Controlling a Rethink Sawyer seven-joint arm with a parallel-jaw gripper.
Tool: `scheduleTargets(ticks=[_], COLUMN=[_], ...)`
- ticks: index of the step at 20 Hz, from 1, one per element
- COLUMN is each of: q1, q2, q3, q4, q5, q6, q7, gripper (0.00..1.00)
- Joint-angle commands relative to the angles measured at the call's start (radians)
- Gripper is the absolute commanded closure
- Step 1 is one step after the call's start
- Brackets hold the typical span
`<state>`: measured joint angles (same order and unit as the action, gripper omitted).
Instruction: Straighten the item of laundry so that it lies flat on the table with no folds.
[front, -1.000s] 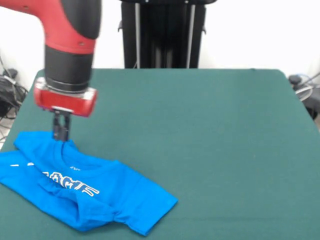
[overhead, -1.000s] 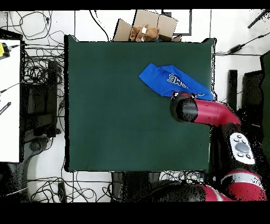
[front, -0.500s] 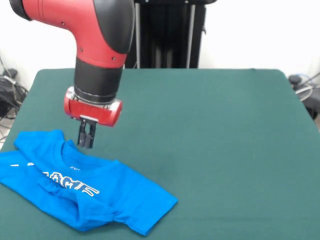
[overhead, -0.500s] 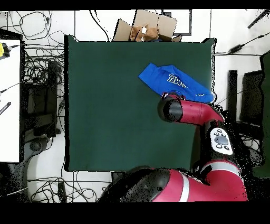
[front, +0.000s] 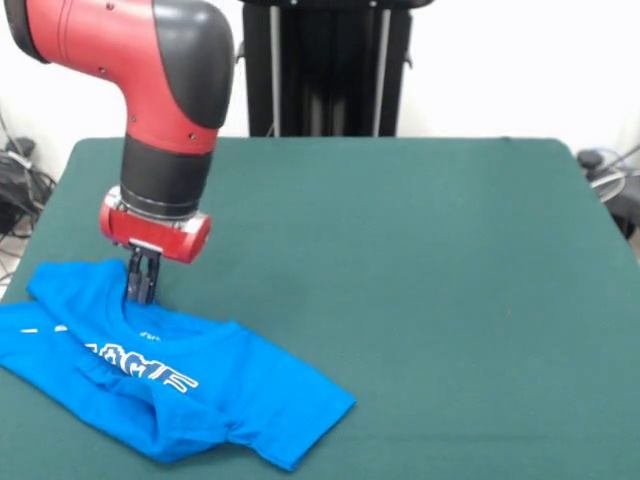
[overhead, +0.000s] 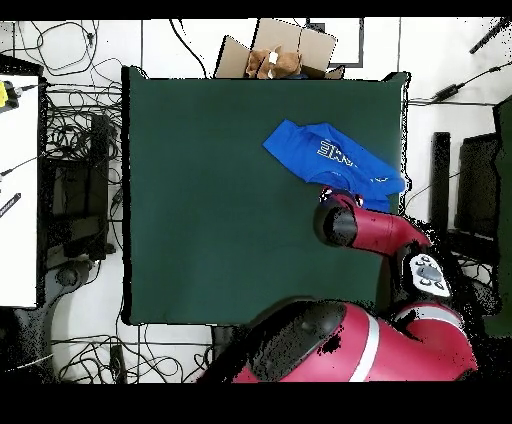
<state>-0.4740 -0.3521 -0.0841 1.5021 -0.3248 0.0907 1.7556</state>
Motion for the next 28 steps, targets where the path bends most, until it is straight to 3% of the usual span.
scheduleTargets(ticks=[1,9,14,22,28], q1=[0.017,0.104,0.115,0.051,-0.022], q2=[0.105,0.193,0.244,0.223,0.104], q3=[-0.043,-0.159,-0.167,-0.072,0.094], q4=[0.05,0.002,-0.023,-0.005,0.156], q5=[0.048,0.128,0.174,0.153,0.248], q6=[-0.058,-0.106,-0.136,-0.099,-0.007], q7=[0.219,0.23,0.206,0.153,0.242], gripper=[1.0,1.0,1.0,1.0,1.0])
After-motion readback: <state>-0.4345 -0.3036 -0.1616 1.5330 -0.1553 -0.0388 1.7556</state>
